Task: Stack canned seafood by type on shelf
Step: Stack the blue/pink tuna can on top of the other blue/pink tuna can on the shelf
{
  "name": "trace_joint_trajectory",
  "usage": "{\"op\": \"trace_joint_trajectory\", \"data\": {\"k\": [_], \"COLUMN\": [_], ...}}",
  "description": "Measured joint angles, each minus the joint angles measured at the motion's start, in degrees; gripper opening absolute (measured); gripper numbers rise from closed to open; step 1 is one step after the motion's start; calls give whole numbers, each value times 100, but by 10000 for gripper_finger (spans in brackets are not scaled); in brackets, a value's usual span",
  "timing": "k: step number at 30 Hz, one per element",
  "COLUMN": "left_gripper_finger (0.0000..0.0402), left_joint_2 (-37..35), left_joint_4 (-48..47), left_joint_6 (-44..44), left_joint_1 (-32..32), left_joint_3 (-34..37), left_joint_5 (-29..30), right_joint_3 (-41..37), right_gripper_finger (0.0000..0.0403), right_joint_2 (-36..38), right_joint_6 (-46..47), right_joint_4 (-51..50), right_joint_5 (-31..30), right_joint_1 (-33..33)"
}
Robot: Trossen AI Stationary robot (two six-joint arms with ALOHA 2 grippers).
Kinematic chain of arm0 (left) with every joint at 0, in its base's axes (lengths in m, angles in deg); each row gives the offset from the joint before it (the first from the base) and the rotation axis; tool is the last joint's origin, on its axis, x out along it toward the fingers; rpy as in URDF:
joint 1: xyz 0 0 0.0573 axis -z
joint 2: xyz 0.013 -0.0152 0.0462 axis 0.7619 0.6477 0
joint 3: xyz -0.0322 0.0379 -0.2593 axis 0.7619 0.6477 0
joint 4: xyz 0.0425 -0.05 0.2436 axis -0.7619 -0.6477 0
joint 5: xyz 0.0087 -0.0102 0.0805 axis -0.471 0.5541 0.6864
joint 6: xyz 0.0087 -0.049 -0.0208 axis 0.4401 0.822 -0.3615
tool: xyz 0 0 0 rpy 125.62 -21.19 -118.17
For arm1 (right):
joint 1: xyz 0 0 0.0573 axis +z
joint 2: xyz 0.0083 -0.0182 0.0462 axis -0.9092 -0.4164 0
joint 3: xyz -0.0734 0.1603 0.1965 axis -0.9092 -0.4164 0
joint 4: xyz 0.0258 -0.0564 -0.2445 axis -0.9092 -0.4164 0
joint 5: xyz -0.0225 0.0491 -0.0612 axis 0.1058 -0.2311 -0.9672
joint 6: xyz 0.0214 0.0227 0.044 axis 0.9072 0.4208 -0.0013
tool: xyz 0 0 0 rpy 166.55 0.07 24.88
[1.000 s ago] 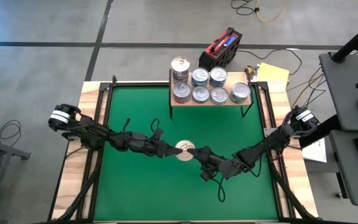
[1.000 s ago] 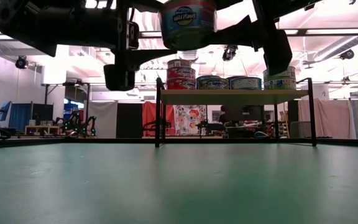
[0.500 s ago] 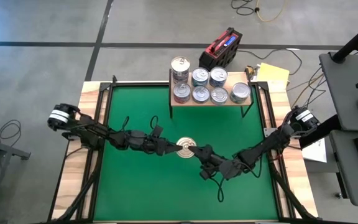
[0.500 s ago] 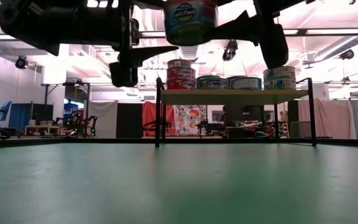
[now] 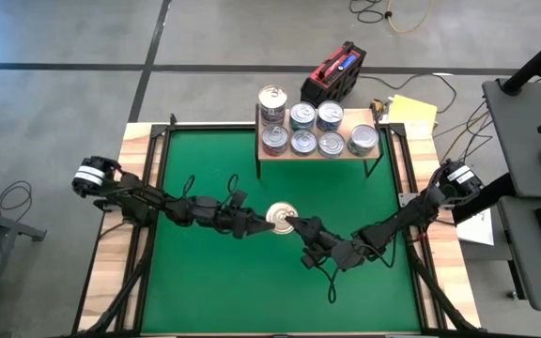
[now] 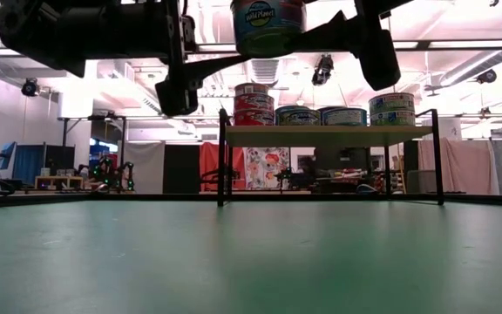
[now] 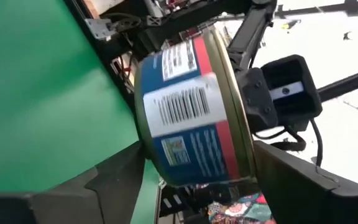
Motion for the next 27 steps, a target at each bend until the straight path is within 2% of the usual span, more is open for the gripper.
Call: {"op": "trace_joint_trajectory", "data": {"k": [6, 14, 18, 23, 27], "left_gripper_finger": [298, 300, 300, 300, 300], "left_joint_2": [-2, -209, -420, -867, -1384], "left_joint_4": [-13, 0, -64, -932, -2236], "left_joint_6": [-192, -818, -1260, -1899, -2343], "left_joint_1": [2, 2, 4, 4, 15], "left_joint_3": [5, 7, 7, 3, -81], "left_joint_5": [-345, -531, -540, -440, 156], "right_joint_3": [0, 0, 0, 0, 0], "right_gripper_finger": [189, 190, 188, 192, 191], "right_joint_2": [29, 323, 602, 1049, 1357], "right_joint_6": [-68, -121, -100, 7, 9], "right_joint_4": [37, -3, -22, -39, -48], "right_joint_5": [-209, -518, -485, -51, 393], "right_joint_1": [-12, -128, -232, -401, -622]}}
